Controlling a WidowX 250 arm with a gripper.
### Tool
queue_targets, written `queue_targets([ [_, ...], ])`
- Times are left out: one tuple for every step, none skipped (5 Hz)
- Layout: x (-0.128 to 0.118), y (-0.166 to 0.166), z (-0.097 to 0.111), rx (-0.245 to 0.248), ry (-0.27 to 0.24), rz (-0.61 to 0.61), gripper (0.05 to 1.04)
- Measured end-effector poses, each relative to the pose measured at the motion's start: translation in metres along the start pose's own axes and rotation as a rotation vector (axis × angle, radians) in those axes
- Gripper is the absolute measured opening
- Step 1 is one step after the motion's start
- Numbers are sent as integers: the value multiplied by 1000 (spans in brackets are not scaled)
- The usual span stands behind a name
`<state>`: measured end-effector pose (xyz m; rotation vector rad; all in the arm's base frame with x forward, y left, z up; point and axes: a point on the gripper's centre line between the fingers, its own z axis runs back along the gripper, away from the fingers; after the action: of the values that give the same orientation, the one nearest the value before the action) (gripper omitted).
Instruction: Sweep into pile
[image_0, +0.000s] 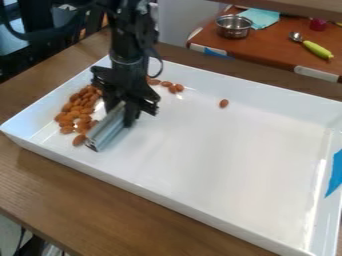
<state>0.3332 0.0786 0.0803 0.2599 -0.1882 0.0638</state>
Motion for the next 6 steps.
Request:
queue_targets([
  [7, 29, -7, 79, -77, -63, 381],
  [3, 33, -8, 37, -71, -23, 381],
  [-1, 18, 4, -112, 19, 121, 381],
  [26, -4, 33, -208, -10, 247, 381],
  [39, -46, 55, -210, -40, 277, 381],
  [49, -85, 76, -165, -112, 284, 381],
])
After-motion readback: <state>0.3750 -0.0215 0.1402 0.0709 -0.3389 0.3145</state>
